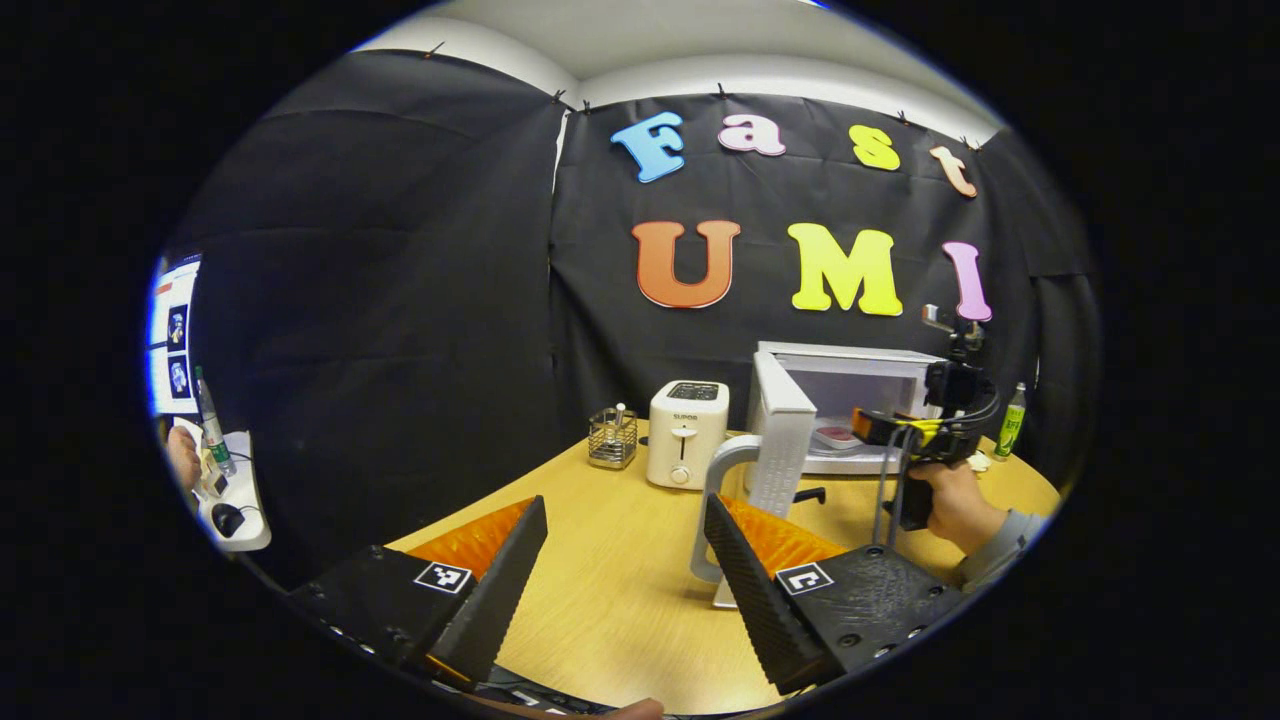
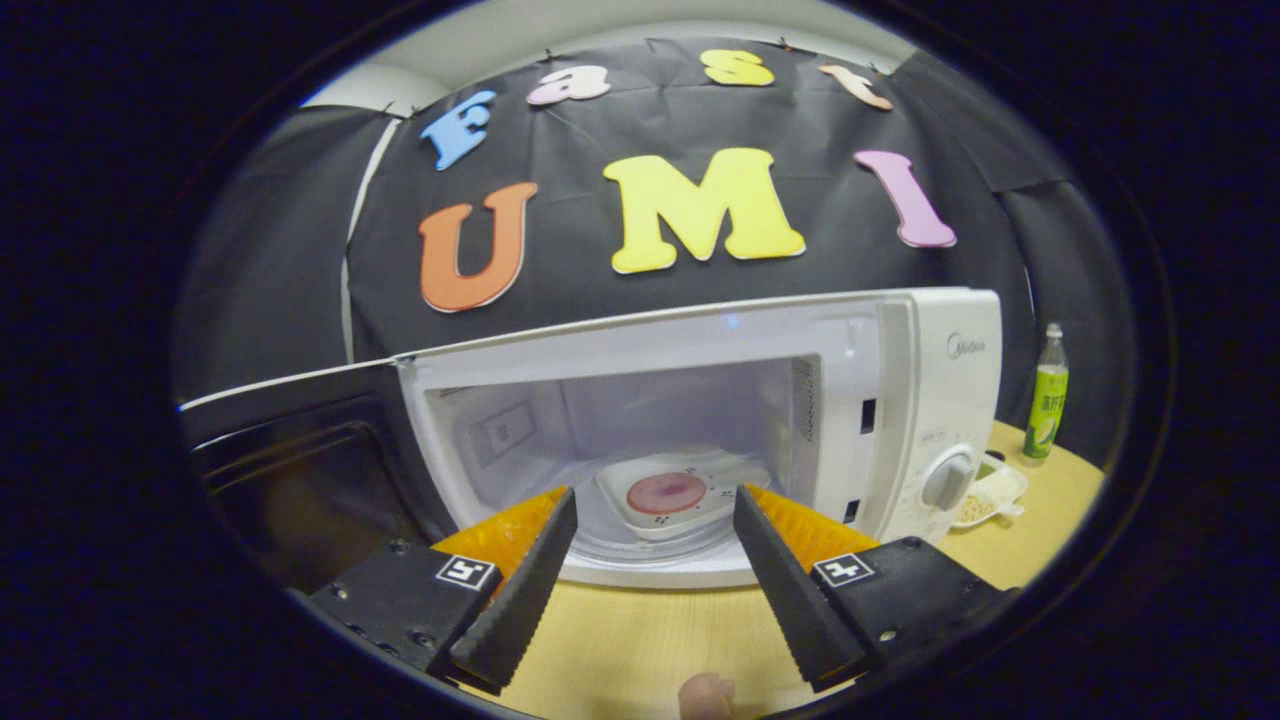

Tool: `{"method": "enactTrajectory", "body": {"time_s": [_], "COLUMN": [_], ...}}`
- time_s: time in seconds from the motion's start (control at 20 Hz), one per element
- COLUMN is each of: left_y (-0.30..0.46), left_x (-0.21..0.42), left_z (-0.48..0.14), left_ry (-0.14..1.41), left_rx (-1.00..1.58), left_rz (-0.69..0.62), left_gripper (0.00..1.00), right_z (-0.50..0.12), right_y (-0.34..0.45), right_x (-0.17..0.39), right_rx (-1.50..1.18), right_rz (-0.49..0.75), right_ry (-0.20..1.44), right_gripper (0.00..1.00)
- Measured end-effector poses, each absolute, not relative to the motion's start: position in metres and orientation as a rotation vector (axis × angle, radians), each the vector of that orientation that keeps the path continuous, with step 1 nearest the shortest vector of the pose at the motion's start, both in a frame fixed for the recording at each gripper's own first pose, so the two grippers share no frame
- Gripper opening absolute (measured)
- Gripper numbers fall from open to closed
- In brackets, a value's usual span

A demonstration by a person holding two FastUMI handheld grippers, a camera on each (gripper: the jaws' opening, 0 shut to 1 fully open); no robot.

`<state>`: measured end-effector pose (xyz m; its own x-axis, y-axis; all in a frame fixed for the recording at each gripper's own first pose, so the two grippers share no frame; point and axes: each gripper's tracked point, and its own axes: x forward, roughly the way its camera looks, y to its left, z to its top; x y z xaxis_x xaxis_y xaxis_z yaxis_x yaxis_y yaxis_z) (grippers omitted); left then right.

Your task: Open the microwave oven with the left hand, put the food in, and close the microwave oven.

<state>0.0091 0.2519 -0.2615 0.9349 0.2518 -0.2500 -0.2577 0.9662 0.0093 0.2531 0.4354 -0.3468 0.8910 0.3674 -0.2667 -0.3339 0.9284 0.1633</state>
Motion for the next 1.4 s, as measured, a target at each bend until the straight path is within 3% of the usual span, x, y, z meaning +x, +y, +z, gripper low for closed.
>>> {"method": "enactTrajectory", "body": {"time_s": [0.05, 0.1, 0.15, 0.2, 0.25, 0.3, 0.35, 0.4, 0.45, 0.5, 0.6, 0.85, 1.0, 1.05, 1.1, 1.25, 1.4], "left_y": [0.259, 0.262, 0.267, 0.268, 0.271, 0.275, 0.278, 0.278, 0.279, 0.285, 0.292, 0.257, 0.23, 0.227, 0.222, 0.192, 0.152], "left_x": [0.012, 0.015, 0.021, 0.027, 0.032, 0.038, 0.044, 0.052, 0.055, 0.063, 0.074, 0.097, 0.1, 0.103, 0.101, 0.101, 0.105], "left_z": [-0.262, -0.26, -0.262, -0.269, -0.271, -0.273, -0.276, -0.278, -0.279, -0.281, -0.293, -0.307, -0.31, -0.308, -0.31, -0.304, -0.302], "left_ry": [0.253, 0.249, 0.257, 0.272, 0.272, 0.276, 0.276, 0.275, 0.268, 0.261, 0.283, 0.282, 0.275, 0.261, 0.263, 0.24, 0.222], "left_rx": [-0.027, -0.035, -0.045, -0.059, -0.065, -0.067, -0.068, -0.07, -0.067, -0.059, -0.052, -0.035, -0.006, 0.025, 0.036, 0.008, -0.024], "left_rz": [0.268, 0.272, 0.268, 0.252, 0.242, 0.238, 0.232, 0.219, 0.216, 0.228, 0.253, 0.111, 0.034, 0.043, 0.031, -0.034, -0.132], "left_gripper": [0.82, 0.94, 0.94, 0.93, 0.85, 0.82, 0.78, 0.76, 0.69, 0.5, 0.05, 0.0, 0.0, 0.0, 0.0, 0.0, 0.0], "right_z": [-0.333, -0.319, -0.306, -0.294, -0.281, -0.269, -0.256, -0.242, -0.228, -0.22, -0.207, -0.2, -0.183, -0.182, -0.181, -0.18, -0.179], "right_y": [0.428, 0.42, 0.411, 0.403, 0.394, 0.384, 0.376, 0.364, 0.353, 0.341, 0.322, 0.286, 0.252, 0.239, 0.229, 0.211, 0.192], "right_x": [0.239, 0.228, 0.215, 0.201, 0.189, 0.175, 0.159, 0.144, 0.128, 0.113, 0.083, 0.04, 0.029, 0.031, 0.034, 0.037, 0.04], "right_rx": [0.084, 0.061, 0.044, 0.026, 0.009, -0.006, -0.022, -0.041, -0.058, -0.082, -0.118, -0.02, -0.002, -0.017, -0.025, -0.011, 0.021], "right_rz": [0.387, 0.412, 0.434, 0.462, 0.486, 0.513, 0.535, 0.549, 0.557, 0.566, 0.582, 0.611, 0.552, 0.521, 0.498, 0.474, 0.459], "right_ry": [0.28, 0.261, 0.237, 0.217, 0.19, 0.17, 0.15, 0.125, 0.097, 0.072, 0.038, 0.088, 0.085, 0.078, 0.063, 0.041, 0.035], "right_gripper": [1.0, 1.0, 0.92, 0.92, 0.92, 1.0, 1.0, 0.92, 0.92, 1.0, 1.0, 0.97, 1.0, 0.96, 1.0, 0.96, 1.0]}}
